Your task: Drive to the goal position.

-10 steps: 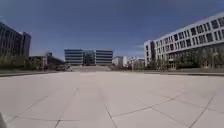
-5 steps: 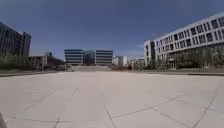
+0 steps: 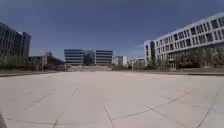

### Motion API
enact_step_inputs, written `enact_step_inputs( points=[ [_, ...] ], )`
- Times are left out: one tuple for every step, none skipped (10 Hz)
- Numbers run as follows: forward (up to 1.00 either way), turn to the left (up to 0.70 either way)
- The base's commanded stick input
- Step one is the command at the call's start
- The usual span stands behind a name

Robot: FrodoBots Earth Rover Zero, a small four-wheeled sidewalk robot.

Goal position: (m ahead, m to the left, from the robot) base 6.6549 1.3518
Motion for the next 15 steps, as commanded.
enact_step_inputs(
  points=[
    [0.09,-0.05],
    [0.09,-0.05],
    [0.09,-0.05],
    [0.09,-0.05],
    [0.09,-0.05],
    [0.09,-0.05],
    [0.09,-0.05],
    [0.09,-0.05],
    [0.09,-0.05],
    [0.09,-0.05],
    [0.09,-0.05],
    [0.09,-0.05],
    [0.09,-0.05],
    [0.09,-0.05],
    [0.09,-0.05]
  ],
)
